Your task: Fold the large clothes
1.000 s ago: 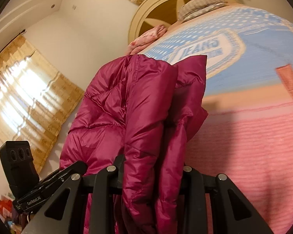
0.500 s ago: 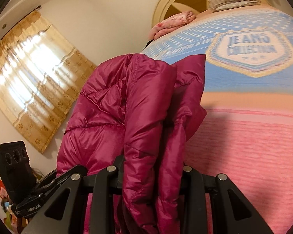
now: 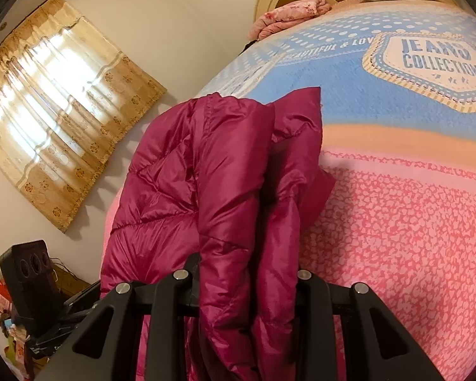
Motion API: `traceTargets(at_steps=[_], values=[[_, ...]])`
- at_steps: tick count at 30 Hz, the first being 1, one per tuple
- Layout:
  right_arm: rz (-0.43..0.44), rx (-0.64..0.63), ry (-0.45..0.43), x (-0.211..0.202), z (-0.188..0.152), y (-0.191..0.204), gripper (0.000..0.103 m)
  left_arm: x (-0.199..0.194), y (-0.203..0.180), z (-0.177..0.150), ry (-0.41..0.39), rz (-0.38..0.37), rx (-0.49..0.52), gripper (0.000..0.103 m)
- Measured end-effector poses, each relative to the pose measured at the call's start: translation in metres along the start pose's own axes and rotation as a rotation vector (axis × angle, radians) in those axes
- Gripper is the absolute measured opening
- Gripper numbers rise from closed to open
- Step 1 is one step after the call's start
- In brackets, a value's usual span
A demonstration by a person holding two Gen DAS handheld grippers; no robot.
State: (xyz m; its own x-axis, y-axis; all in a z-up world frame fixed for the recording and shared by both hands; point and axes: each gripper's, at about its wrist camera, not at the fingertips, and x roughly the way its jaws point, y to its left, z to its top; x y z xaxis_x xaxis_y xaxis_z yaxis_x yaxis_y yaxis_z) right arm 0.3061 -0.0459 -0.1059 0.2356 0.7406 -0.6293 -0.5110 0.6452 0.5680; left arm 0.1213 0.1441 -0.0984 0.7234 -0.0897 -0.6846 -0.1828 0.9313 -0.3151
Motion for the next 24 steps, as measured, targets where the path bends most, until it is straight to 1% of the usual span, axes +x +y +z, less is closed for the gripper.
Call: traceTargets(at_steps=[1, 2, 5, 7, 8, 11, 14, 15, 16, 19, 20, 22, 24], values=[[-0.003, -0.001, 0.001, 0.001, 0.0, 0.0, 0.03, -0.001, 0.0, -0.001, 0.001, 0.01, 0.0, 0.075], [-0.004, -0.001, 0.002, 0.0, -0.001, 0.0, 0.031, -0.004, 0.0, -0.004, 0.0, 0.021, 0.005, 0.076], [-0.014, 0.008, 0.001, -0.001, -0.001, 0.0, 0.037, -0.01, -0.003, -0.004, -0.006, 0.055, 0.023, 0.082], [-0.041, 0.01, -0.008, -0.005, -0.001, 0.002, 0.042, -0.017, -0.002, -0.004, -0.016, 0.077, 0.029, 0.087], [-0.056, 0.01, -0.014, -0.009, -0.001, 0.003, 0.046, -0.023, -0.003, -0.004, -0.025, 0.095, 0.035, 0.088], [-0.115, -0.007, -0.056, -0.026, -0.003, 0.008, 0.061, -0.041, -0.003, -0.006, -0.059, 0.117, 0.05, 0.089], [-0.183, -0.043, -0.11, -0.051, -0.005, 0.02, 0.062, -0.061, -0.004, -0.005, -0.111, 0.124, 0.059, 0.091], [-0.199, -0.049, -0.127, -0.06, -0.006, 0.024, 0.062, -0.068, -0.004, -0.003, -0.129, 0.125, 0.062, 0.095], [-0.21, -0.056, -0.142, -0.067, -0.006, 0.029, 0.062, -0.076, -0.005, -0.003, -0.152, 0.126, 0.064, 0.098], [-0.238, -0.121, -0.214, -0.098, -0.014, 0.058, 0.064, -0.098, -0.012, -0.002, -0.212, 0.12, 0.081, 0.098], [-0.245, -0.143, -0.234, -0.106, -0.016, 0.066, 0.067, -0.106, -0.014, -0.002, -0.23, 0.116, 0.085, 0.098], [-0.254, -0.18, -0.276, -0.121, -0.023, 0.082, 0.069, -0.119, -0.018, -0.001, -0.265, 0.104, 0.09, 0.102], [-0.263, -0.219, -0.311, -0.135, -0.031, 0.1, 0.071, -0.131, -0.022, 0.001, -0.297, 0.091, 0.086, 0.103]])
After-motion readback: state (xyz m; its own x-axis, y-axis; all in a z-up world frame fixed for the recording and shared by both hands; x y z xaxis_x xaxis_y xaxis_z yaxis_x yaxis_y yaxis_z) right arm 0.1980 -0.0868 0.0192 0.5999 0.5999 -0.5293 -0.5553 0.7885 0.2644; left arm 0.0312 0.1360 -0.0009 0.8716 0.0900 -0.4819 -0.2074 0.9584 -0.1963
